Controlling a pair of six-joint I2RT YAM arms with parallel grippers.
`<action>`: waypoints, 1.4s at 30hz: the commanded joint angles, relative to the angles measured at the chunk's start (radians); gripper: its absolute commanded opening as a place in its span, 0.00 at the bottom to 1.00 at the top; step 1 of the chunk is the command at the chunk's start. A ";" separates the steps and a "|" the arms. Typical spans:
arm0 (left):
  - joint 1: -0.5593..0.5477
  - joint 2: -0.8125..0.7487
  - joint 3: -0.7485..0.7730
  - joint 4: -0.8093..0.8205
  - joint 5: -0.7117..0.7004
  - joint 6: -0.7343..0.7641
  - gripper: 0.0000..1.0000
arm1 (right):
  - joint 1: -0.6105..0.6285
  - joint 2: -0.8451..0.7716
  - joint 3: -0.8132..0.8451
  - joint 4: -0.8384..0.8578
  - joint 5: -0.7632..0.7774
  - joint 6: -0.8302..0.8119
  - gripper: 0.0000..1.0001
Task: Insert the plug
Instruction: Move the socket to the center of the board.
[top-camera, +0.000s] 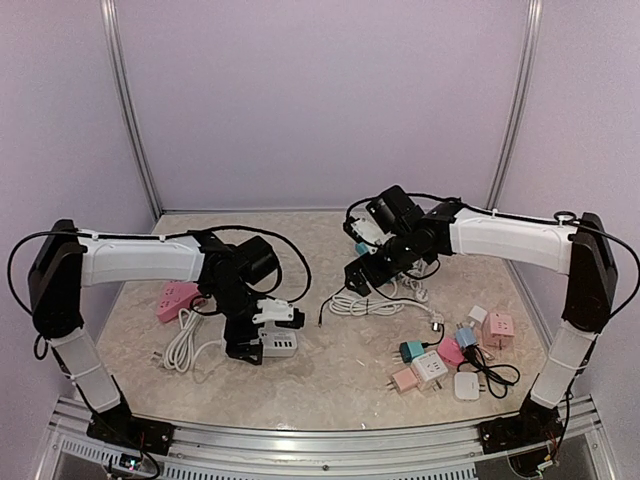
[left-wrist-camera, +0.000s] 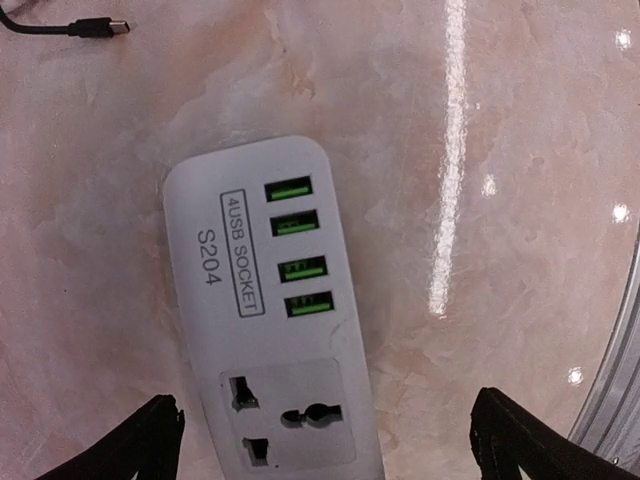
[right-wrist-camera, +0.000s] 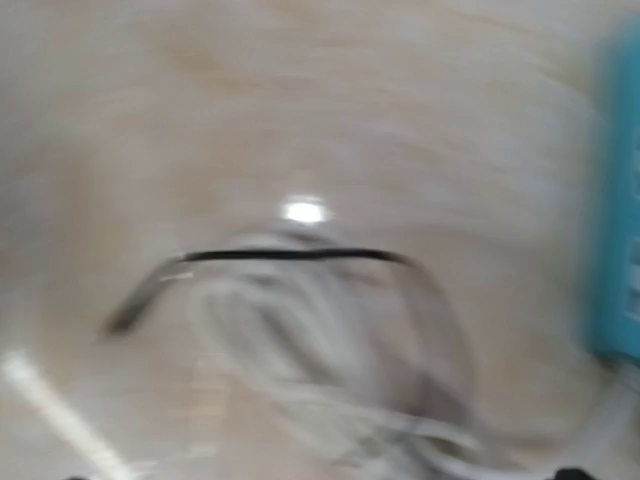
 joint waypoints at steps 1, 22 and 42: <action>0.065 -0.116 0.071 -0.130 0.055 0.017 0.99 | 0.088 -0.005 -0.022 0.087 -0.207 -0.151 1.00; 0.769 -0.557 -0.250 -0.223 0.200 0.074 0.98 | 0.271 0.607 0.569 -0.145 -0.369 -0.574 0.98; 0.682 -0.507 -0.280 -0.141 0.144 0.027 0.97 | 0.294 0.312 0.063 -0.253 -0.018 -0.589 0.17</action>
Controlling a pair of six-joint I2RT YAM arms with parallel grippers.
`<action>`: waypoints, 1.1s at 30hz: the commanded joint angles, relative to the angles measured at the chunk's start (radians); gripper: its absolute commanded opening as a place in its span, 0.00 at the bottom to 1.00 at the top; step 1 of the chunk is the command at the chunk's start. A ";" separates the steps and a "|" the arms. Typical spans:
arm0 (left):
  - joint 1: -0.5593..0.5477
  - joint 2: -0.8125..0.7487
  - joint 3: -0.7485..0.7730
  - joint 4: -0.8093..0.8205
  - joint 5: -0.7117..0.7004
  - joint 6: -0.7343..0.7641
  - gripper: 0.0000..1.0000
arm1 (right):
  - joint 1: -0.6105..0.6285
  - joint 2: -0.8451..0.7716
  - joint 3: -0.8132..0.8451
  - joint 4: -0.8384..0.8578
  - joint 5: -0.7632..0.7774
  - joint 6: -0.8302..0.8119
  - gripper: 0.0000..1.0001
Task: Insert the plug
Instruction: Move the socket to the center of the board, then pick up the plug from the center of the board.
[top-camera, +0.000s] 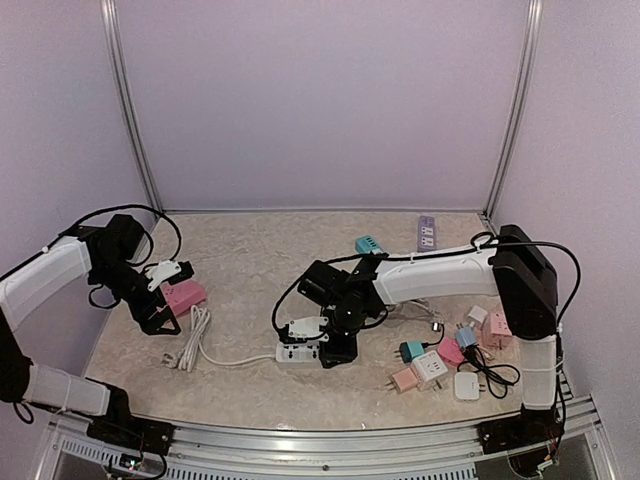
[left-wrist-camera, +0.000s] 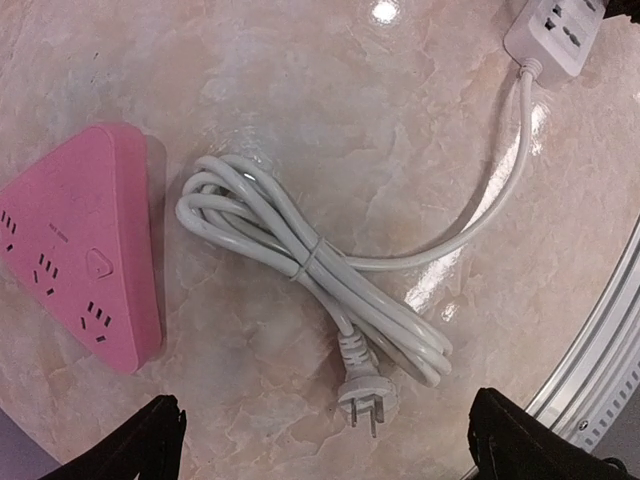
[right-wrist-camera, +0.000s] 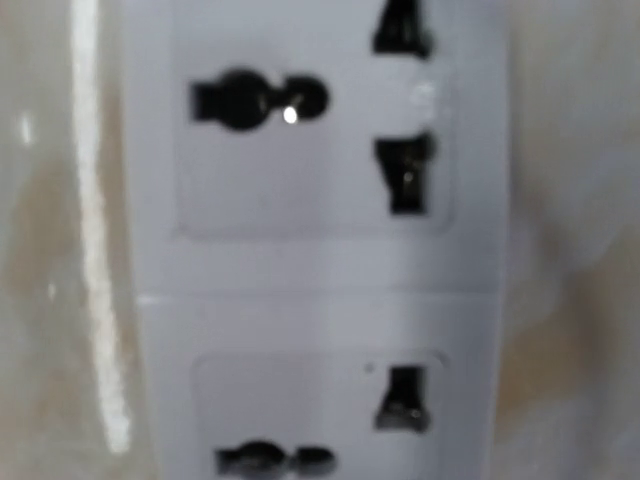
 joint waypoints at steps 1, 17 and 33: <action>-0.028 0.028 -0.025 0.043 -0.023 -0.023 0.97 | 0.006 0.000 -0.057 -0.112 0.104 0.007 0.18; -0.041 0.010 -0.026 0.047 -0.034 -0.031 0.98 | 0.014 -0.179 0.077 -0.098 0.140 0.276 1.00; -0.061 0.027 0.002 0.116 -0.030 -0.088 0.98 | -0.106 -0.506 -0.248 -0.518 0.147 1.245 0.86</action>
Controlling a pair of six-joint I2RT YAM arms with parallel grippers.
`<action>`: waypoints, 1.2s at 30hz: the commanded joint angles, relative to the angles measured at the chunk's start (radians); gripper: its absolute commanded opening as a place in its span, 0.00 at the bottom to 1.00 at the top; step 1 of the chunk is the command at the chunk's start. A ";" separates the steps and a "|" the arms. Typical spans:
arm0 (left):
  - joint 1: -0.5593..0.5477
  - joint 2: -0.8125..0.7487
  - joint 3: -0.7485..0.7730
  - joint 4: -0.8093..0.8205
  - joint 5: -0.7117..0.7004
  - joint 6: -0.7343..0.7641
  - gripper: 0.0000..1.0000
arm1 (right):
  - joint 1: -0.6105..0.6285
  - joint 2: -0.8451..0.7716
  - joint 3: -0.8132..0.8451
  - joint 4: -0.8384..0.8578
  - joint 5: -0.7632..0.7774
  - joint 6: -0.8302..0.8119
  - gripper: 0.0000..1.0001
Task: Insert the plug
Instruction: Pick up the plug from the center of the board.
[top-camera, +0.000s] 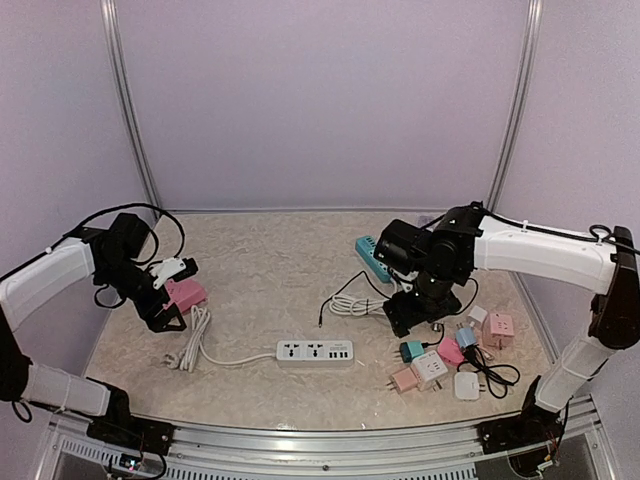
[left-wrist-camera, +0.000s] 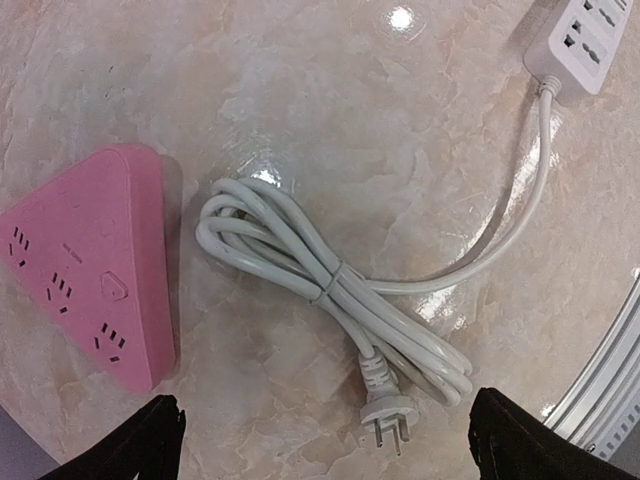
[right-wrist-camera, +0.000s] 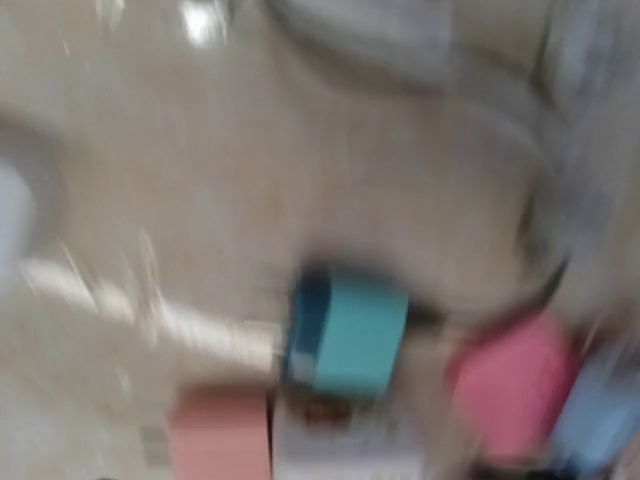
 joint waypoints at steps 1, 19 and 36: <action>-0.018 0.017 0.020 0.038 0.003 -0.027 0.98 | 0.011 -0.032 -0.151 -0.042 -0.183 0.204 0.86; -0.028 -0.016 -0.022 0.043 -0.017 -0.026 0.98 | -0.079 -0.064 -0.440 0.250 -0.203 0.162 0.55; -0.025 -0.055 0.149 -0.043 0.033 -0.085 0.98 | -0.084 -0.238 -0.210 0.276 -0.037 0.082 0.00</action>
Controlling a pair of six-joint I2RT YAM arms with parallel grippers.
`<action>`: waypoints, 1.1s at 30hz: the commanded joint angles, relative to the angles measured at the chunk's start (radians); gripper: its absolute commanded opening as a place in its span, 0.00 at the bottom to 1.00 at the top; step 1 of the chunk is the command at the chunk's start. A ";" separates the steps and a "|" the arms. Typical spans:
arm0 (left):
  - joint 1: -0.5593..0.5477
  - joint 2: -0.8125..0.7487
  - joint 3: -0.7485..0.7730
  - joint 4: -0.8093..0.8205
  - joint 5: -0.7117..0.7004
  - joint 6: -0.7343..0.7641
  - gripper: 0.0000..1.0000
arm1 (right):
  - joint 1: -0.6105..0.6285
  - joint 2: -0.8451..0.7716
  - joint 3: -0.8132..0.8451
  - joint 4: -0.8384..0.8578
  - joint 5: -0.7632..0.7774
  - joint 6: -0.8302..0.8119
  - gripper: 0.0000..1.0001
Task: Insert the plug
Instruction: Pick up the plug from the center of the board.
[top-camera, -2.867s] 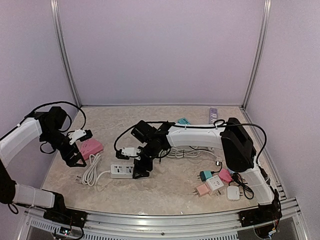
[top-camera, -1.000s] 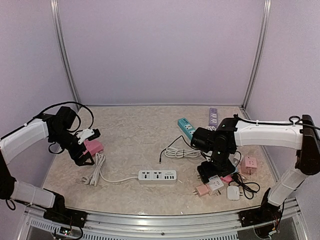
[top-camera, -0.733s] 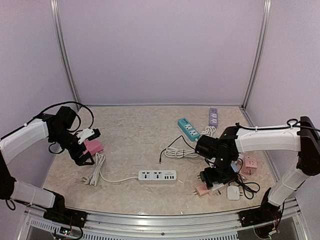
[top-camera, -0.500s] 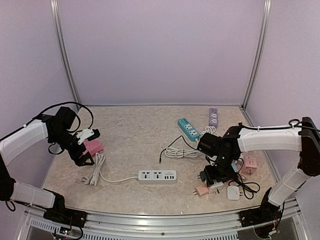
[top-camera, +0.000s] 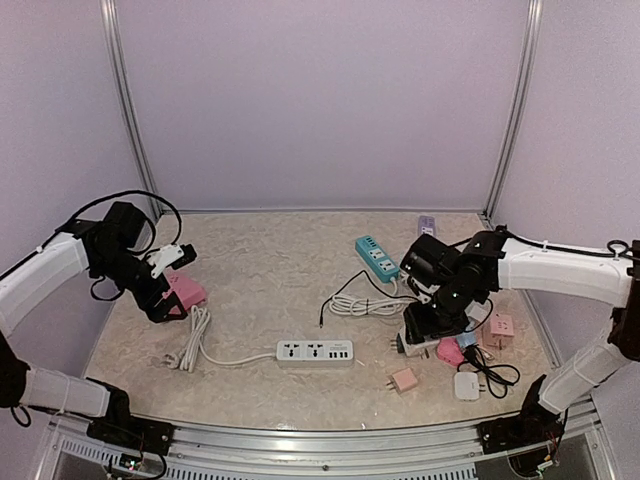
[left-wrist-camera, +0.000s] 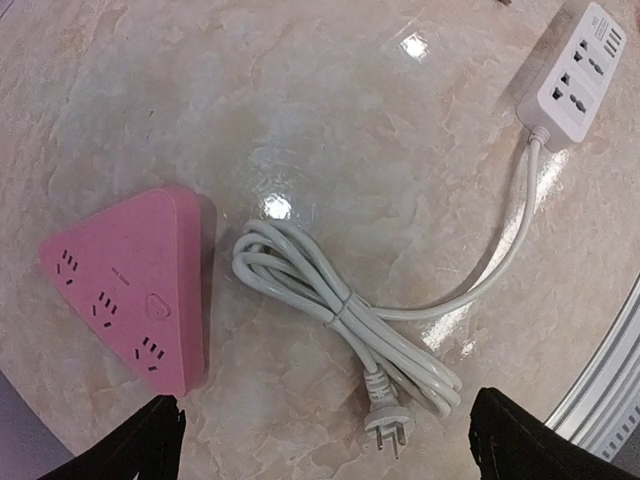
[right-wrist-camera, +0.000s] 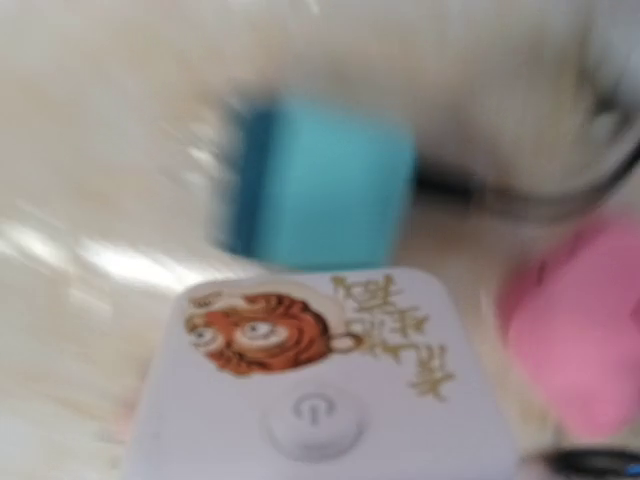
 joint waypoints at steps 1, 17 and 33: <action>-0.002 -0.026 0.138 -0.049 0.031 -0.047 0.98 | -0.001 -0.112 0.163 0.108 0.124 -0.055 0.00; -0.105 0.000 0.757 -0.258 0.059 -0.039 0.99 | 0.167 0.084 0.594 0.811 -0.159 -0.441 0.00; -0.472 -0.075 0.726 0.019 -0.097 -0.026 0.94 | 0.267 0.095 0.582 0.991 -0.163 -0.505 0.00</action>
